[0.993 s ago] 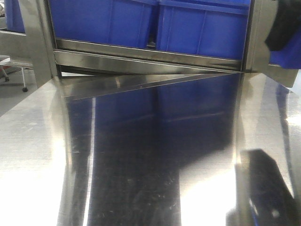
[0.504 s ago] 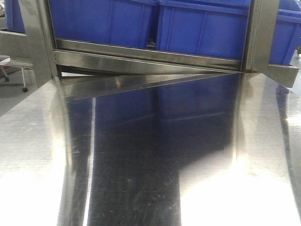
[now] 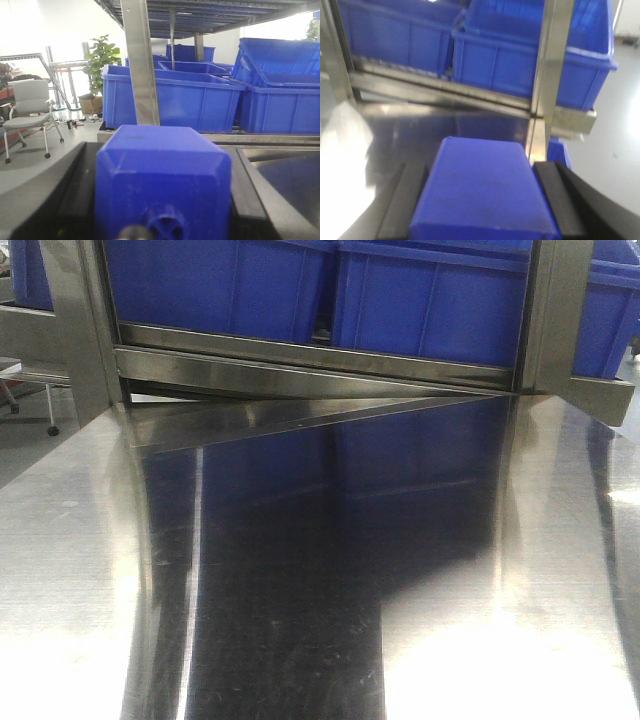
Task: Pick and sort blue part to right shelf
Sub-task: 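Lift the blue part with the right gripper off the table, then drive the base to the rack of blue bins holding both parts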
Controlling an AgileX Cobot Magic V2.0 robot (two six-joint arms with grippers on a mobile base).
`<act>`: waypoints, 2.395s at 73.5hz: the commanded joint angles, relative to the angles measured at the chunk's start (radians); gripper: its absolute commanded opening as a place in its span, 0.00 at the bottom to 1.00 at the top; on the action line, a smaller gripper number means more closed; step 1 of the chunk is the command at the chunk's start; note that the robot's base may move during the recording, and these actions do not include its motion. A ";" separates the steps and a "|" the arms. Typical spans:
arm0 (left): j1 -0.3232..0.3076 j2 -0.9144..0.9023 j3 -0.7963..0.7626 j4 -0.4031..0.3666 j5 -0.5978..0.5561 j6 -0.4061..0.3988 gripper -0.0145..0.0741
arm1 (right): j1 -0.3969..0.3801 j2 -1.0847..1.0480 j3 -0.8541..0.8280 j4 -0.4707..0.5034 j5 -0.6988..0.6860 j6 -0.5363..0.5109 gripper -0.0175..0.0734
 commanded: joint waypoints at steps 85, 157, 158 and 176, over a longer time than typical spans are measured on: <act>0.000 0.017 -0.030 -0.003 -0.084 -0.010 0.52 | -0.002 -0.019 -0.043 -0.010 -0.081 -0.001 0.43; 0.000 0.017 -0.030 -0.005 -0.084 -0.010 0.52 | -0.002 -0.019 -0.043 -0.010 -0.080 -0.001 0.43; 0.000 0.017 -0.030 -0.005 -0.084 -0.010 0.52 | -0.002 -0.019 -0.043 -0.010 -0.080 -0.001 0.43; 0.000 0.017 -0.030 -0.005 -0.084 -0.010 0.52 | -0.002 -0.019 -0.043 -0.010 -0.080 -0.001 0.43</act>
